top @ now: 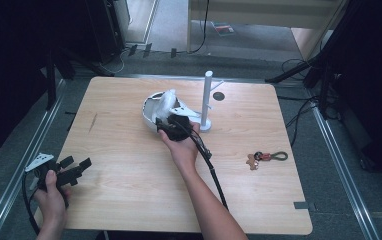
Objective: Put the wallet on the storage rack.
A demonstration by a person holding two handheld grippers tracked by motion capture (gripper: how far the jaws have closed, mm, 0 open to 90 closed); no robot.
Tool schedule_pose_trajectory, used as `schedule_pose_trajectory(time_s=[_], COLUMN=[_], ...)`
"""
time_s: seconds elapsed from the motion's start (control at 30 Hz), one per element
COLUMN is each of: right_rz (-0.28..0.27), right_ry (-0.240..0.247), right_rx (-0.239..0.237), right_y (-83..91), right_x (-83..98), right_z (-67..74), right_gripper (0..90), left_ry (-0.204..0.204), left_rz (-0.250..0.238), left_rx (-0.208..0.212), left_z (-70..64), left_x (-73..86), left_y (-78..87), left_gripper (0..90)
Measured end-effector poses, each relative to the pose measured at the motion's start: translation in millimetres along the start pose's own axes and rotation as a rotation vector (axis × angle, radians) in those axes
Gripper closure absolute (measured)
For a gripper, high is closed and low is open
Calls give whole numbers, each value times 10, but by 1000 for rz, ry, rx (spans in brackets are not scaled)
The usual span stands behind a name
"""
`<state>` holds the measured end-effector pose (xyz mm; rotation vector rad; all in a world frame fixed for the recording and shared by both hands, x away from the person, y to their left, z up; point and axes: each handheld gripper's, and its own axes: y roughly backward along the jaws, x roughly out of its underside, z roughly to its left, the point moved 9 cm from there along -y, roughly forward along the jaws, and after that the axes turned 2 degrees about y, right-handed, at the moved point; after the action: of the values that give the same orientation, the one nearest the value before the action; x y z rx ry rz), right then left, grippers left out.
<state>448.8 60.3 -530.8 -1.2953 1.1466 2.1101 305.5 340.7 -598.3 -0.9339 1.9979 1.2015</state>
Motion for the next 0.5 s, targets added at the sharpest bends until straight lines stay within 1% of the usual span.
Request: schedule_pose_trajectory(time_s=[0.1,0.17,0.2,0.23,0.27,0.3,0.33,0.4,0.5], right_rz=[-86,-150,-169,-168,-154,-140,-123,-90,-72], right_ry=[-31,-46,-45,-37,-27,-28,-46,-67,-57], right_rx=[13,1,-1,8,26,33,34,68,103], right_y=[136,224,251,260,250,224,198,160,140], right_x=[-160,-284,-329,-350,-346,-328,-298,-239,-197], right_z=[-43,-44,-40,-42,-53,-68,-90,-150,-201], right_gripper=[523,592,639,688,731,752,776,806,814], left_ry=[-1,-1,-2,-3,-3,-3,-3,-3,-1], left_rz=[0,-1,0,0,0,0,0,2,1], left_rx=[-1,-3,-3,-4,-4,-4,-4,-3,-3], left_z=[1,-1,-1,-1,-1,-1,-1,-4,-5], left_x=[0,0,0,0,0,0,0,3,3], left_y=[0,-2,-1,-1,-1,-1,-1,-2,-5], left_gripper=[154,154,154,154,154,154,154,154,154])
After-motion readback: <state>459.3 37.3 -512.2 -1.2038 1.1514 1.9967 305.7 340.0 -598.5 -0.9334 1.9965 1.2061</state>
